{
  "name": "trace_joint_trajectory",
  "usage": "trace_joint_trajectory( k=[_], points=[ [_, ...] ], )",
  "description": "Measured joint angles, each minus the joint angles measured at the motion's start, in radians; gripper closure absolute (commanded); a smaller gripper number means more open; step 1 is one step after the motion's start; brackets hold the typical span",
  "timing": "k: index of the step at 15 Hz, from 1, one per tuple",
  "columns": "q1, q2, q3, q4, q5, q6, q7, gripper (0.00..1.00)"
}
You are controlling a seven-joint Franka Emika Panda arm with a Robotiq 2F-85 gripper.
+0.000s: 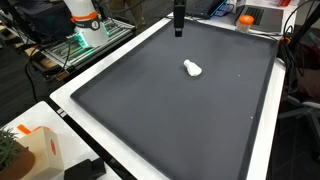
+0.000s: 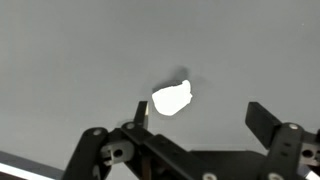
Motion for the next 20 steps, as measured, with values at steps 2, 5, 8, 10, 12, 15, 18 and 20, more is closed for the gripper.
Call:
trace_joint_trajectory(
  k=[2,5,8,10,12,15,18,20],
  points=[
    [0.130,-0.024,-0.141,-0.002,0.000,0.012,-0.119,0.00],
    [0.311,-0.035,-0.335,-0.017,0.010,0.074,-0.304,0.00],
    [0.393,-0.040,-0.430,-0.051,0.072,0.140,-0.517,0.00],
    [0.404,-0.042,-0.444,-0.074,0.137,0.163,-0.665,0.00],
    [0.441,-0.041,-0.481,-0.083,0.172,0.169,-0.740,0.00],
    [0.465,-0.038,-0.503,-0.082,0.175,0.170,-0.762,0.00],
    [0.491,0.002,-0.556,-0.077,0.269,0.170,-0.934,0.00],
    [0.490,0.045,-0.583,-0.077,0.364,0.170,-1.076,0.00]
  ],
)
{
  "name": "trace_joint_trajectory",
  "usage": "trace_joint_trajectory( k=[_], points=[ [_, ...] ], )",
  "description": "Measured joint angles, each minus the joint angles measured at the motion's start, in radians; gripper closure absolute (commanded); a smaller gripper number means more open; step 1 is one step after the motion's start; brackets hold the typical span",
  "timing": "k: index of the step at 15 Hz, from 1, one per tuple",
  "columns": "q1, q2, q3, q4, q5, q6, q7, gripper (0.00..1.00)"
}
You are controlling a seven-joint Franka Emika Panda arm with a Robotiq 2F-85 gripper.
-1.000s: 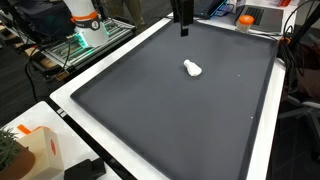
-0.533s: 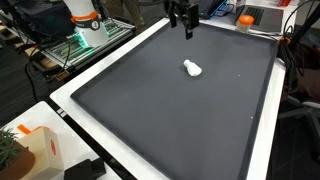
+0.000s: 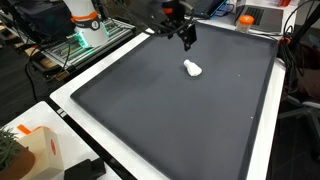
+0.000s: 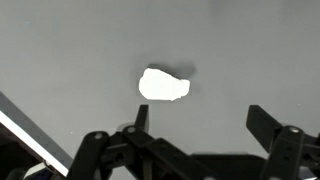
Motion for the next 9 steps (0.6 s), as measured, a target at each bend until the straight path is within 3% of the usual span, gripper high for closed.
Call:
trace_joint_trajectory(
  k=[3,6,9],
  points=[
    [-0.009,0.063,-0.014,0.000,0.153,0.002,-0.168,0.00],
    [-0.010,0.094,-0.012,-0.010,0.284,0.050,-0.254,0.00],
    [0.004,0.110,-0.012,-0.025,0.305,0.124,-0.260,0.00]
  ],
)
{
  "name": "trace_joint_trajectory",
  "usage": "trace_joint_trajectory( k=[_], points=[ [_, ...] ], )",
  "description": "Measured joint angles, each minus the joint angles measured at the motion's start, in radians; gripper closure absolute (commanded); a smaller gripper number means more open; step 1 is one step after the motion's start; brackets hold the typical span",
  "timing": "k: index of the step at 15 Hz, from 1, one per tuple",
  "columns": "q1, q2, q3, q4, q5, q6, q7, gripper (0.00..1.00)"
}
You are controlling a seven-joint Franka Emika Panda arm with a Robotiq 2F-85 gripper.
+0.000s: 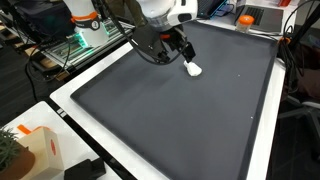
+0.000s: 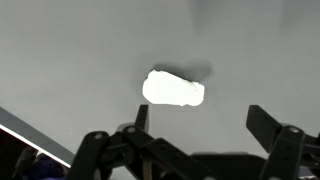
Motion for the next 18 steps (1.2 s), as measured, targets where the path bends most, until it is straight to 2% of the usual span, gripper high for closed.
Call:
trace_joint_trajectory(
  k=[7,10,12,13,14,18],
  points=[
    [0.001,0.016,0.002,0.015,0.003,-0.014,-0.001,0.00],
    [0.001,0.064,0.008,0.027,0.027,-0.015,-0.005,0.12],
    [0.000,0.092,0.016,0.038,0.076,-0.009,-0.012,0.15],
    [-0.001,0.103,0.020,0.044,0.110,0.000,-0.020,0.09],
    [-0.001,0.112,0.024,0.049,0.139,0.010,-0.027,0.11],
    [0.001,0.134,0.028,0.053,0.180,0.054,-0.039,0.00]
  ],
)
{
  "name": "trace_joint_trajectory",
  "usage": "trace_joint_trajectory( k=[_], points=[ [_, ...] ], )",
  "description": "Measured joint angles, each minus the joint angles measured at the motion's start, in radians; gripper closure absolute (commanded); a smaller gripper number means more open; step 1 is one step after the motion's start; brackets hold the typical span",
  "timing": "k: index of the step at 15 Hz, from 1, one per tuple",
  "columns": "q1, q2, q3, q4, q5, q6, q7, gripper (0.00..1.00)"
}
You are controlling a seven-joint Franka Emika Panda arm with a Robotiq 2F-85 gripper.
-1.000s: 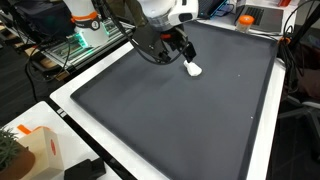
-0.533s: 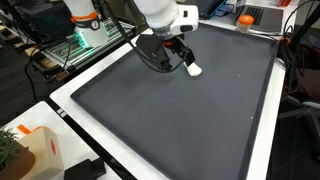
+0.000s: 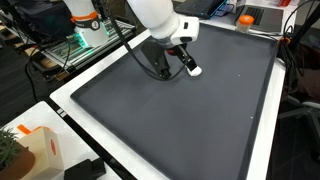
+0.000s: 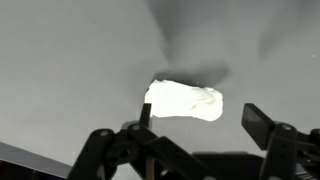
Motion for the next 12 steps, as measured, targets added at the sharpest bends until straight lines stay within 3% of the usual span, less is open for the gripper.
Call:
trace_joint_trajectory(
  k=[6,7,12],
  points=[
    [0.003,0.024,0.016,0.003,0.003,0.017,-0.002,0.20],
    [0.004,0.026,0.019,0.005,0.005,0.019,-0.002,0.17],
    [0.010,0.041,0.028,0.016,0.005,0.037,-0.002,0.20]
  ],
)
